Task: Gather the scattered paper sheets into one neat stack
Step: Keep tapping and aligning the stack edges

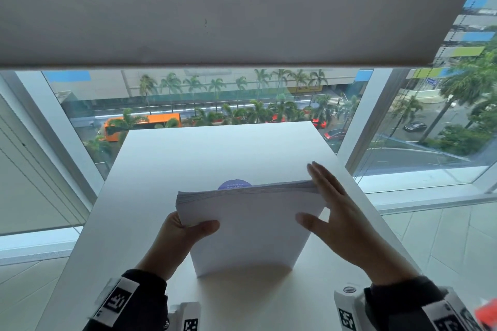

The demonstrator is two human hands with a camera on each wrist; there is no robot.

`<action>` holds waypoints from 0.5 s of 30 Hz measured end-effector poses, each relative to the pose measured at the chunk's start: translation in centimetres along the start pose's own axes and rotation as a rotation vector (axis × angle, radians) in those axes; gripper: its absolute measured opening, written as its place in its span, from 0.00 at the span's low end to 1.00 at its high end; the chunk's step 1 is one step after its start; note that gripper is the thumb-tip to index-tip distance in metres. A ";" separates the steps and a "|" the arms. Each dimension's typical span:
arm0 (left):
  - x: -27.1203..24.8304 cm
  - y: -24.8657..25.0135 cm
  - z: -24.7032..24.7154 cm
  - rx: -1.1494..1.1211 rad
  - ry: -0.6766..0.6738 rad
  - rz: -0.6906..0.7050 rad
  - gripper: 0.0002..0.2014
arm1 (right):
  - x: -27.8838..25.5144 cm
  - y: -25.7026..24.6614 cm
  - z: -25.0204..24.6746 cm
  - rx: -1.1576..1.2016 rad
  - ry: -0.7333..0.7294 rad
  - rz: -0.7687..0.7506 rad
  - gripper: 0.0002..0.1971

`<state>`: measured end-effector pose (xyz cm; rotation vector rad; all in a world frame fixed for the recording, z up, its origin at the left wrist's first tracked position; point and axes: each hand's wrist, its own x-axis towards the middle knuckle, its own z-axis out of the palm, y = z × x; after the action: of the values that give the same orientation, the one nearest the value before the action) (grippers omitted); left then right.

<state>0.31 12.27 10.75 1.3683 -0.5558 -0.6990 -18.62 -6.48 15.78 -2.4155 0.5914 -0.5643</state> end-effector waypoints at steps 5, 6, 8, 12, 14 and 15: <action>-0.1 -0.3 0.0 -0.017 0.002 0.005 0.12 | -0.6 2.7 1.5 0.833 0.282 0.191 0.62; -0.1 -0.3 0.0 -0.013 0.002 0.006 0.14 | -1.0 3.0 1.9 0.941 0.237 0.216 0.64; -0.1 -0.4 -0.1 -0.001 0.007 0.006 0.17 | -1.6 3.3 2.9 1.034 0.019 0.194 0.53; 0.0 -0.5 -0.3 -0.010 0.003 0.012 0.17 | -1.9 3.5 3.5 1.068 0.069 0.230 0.39; 0.0 -0.5 -0.2 -0.001 0.004 0.010 0.16 | -1.6 3.8 3.3 1.082 0.120 0.234 0.38; -0.1 -0.6 -0.1 -0.002 0.004 0.011 0.15 | -1.5 3.7 3.4 1.068 0.062 0.219 0.38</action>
<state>0.29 12.38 10.19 1.3637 -0.5584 -0.6877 -19.16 -6.95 10.59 -1.3173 0.4082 -0.6401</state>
